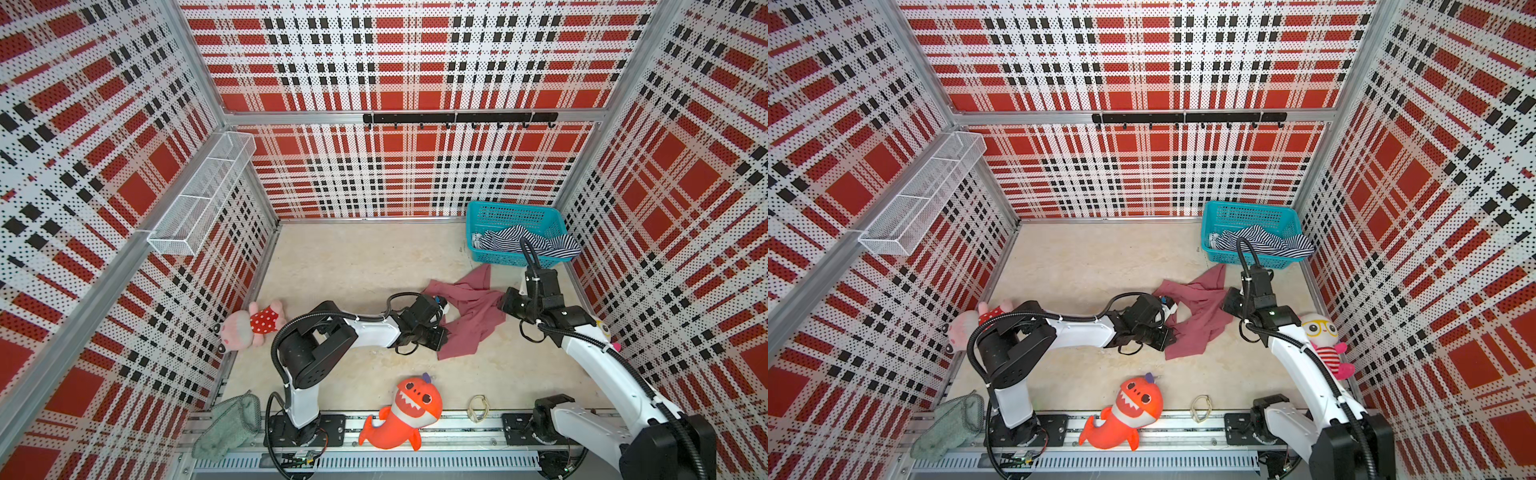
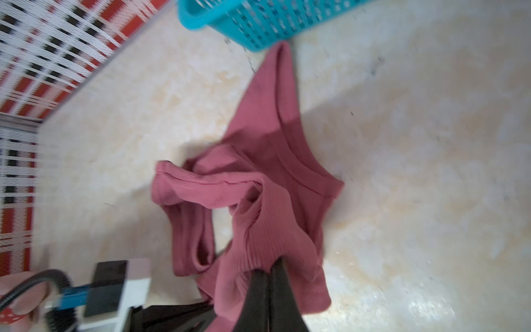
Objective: Fold and stack tank tops
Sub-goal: Smooth out the tank top at the center of the table.
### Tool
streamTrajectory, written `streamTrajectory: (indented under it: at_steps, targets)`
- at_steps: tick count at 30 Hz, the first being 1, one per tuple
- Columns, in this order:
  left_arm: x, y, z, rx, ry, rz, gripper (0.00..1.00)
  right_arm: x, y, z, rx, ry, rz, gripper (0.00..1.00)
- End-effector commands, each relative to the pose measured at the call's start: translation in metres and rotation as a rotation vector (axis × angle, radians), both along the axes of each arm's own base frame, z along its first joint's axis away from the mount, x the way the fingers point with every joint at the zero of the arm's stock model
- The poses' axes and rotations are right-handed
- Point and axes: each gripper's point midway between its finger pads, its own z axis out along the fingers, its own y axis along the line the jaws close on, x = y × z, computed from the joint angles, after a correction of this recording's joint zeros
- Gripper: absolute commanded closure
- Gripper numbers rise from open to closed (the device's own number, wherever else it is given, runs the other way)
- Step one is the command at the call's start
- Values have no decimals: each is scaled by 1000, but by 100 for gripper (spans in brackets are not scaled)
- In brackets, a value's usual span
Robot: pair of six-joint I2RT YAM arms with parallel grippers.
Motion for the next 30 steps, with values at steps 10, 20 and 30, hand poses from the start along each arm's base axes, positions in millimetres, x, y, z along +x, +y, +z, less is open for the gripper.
streamTrajectory:
  at_steps: [10,20,30]
  targets:
    - [150,138,118,191,-419,429,100,38,66,168,122,-414,255,100]
    - [181,203,279,265,-854,565,100,49,101,209,235,-559,354,100]
    - [70,161,124,226,-531,368,100,18,64,133,109,-401,257,100]
